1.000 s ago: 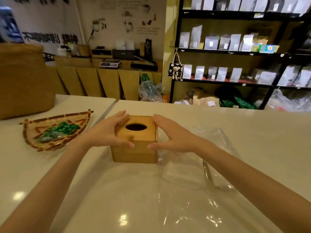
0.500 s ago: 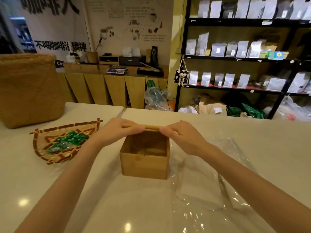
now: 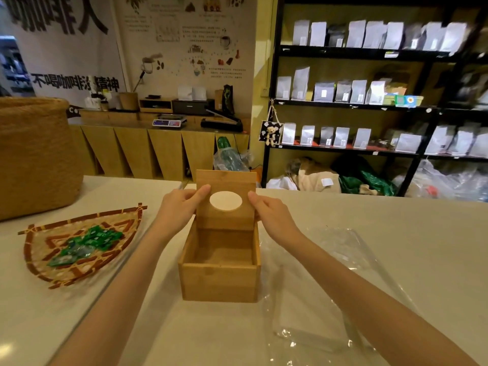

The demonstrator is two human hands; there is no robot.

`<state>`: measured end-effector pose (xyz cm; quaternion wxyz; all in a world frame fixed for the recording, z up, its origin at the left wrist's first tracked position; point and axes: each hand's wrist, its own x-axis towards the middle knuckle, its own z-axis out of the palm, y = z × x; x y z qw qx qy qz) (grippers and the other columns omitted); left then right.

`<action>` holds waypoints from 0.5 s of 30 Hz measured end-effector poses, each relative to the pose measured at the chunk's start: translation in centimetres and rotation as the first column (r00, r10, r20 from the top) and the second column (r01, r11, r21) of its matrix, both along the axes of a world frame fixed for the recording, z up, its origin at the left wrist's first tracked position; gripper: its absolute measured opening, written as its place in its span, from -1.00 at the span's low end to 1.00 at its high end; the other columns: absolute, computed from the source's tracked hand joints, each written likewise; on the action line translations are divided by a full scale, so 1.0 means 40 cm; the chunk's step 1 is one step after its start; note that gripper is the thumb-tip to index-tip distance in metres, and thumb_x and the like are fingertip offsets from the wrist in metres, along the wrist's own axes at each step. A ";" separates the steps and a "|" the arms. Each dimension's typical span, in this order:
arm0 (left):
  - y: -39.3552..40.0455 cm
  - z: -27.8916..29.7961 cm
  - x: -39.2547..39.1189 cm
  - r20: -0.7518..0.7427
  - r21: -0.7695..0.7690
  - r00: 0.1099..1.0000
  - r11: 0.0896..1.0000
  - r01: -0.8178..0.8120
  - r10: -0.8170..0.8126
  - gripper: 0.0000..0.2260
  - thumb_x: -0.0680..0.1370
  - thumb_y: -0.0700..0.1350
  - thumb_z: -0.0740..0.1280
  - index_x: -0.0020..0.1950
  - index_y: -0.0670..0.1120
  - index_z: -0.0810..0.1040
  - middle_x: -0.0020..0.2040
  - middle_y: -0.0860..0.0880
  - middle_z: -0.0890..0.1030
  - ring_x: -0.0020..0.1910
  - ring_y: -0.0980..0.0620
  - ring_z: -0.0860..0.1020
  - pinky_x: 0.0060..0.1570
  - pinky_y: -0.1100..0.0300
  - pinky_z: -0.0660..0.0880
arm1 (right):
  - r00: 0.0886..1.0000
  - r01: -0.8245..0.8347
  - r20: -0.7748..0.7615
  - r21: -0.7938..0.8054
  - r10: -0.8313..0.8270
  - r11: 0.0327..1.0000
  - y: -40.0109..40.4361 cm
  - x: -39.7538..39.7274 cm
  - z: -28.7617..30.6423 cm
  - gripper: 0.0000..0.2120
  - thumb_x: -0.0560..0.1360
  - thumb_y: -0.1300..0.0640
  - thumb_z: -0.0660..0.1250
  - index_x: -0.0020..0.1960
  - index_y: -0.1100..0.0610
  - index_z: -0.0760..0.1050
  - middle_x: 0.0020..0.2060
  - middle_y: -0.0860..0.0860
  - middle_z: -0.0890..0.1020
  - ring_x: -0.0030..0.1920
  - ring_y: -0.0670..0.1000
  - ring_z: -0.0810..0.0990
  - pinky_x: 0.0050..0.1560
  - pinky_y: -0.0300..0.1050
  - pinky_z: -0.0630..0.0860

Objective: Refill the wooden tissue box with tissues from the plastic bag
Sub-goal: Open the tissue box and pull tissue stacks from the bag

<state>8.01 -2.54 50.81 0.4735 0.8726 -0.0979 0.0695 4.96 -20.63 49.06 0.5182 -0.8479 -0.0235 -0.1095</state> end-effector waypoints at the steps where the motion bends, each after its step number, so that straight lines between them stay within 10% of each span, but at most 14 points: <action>1: -0.003 0.008 -0.006 -0.016 -0.007 1.000 1.000 0.008 -0.008 -0.55 0.51 0.18 0.14 0.09 -0.12 0.60 0.02 -0.06 0.62 0.26 -0.18 0.46 0.28 -0.17 0.38 | 1.000 0.002 -0.019 0.004 -0.002 1.000 0.000 -0.005 0.001 -0.61 0.60 -0.05 0.03 0.00 0.13 0.55 -0.10 0.03 0.60 -0.05 0.03 0.56 0.04 -0.08 0.50; 5: -0.017 0.052 -0.052 -0.170 0.311 0.985 0.950 0.040 0.015 -0.45 0.52 0.22 0.06 0.41 -0.08 0.28 0.41 -0.09 0.38 0.42 -0.14 0.28 0.35 -0.09 0.27 | 0.993 0.034 -0.101 -0.202 -0.056 0.979 -0.037 -0.055 0.006 -0.60 0.59 -0.08 0.02 0.27 0.11 0.42 0.19 0.06 0.55 0.19 0.04 0.50 0.11 -0.15 0.39; 9: -0.048 0.110 -0.162 0.039 0.733 0.991 0.670 -0.114 0.126 -0.41 0.50 0.26 0.04 0.38 -0.10 0.28 0.38 -0.11 0.40 0.30 -0.12 0.42 0.19 -0.01 0.43 | 0.978 0.084 -0.090 -0.651 -0.186 0.755 -0.130 -0.174 -0.003 -0.44 0.54 -0.18 0.09 0.42 0.12 0.22 0.39 0.06 0.39 0.36 0.08 0.34 0.33 -0.01 0.29; 15: -0.137 0.112 -0.289 -0.293 0.682 0.792 0.463 0.566 -0.535 -0.56 0.49 0.24 0.12 0.35 0.18 0.32 0.32 0.14 0.45 0.19 0.13 0.44 0.22 0.16 0.40 | 0.850 -0.064 -0.355 -0.803 -0.389 0.592 -0.214 -0.322 -0.084 -0.07 0.36 -0.48 -0.12 0.50 0.11 -0.11 0.52 0.17 -0.03 0.51 0.16 -0.09 0.48 0.18 -0.04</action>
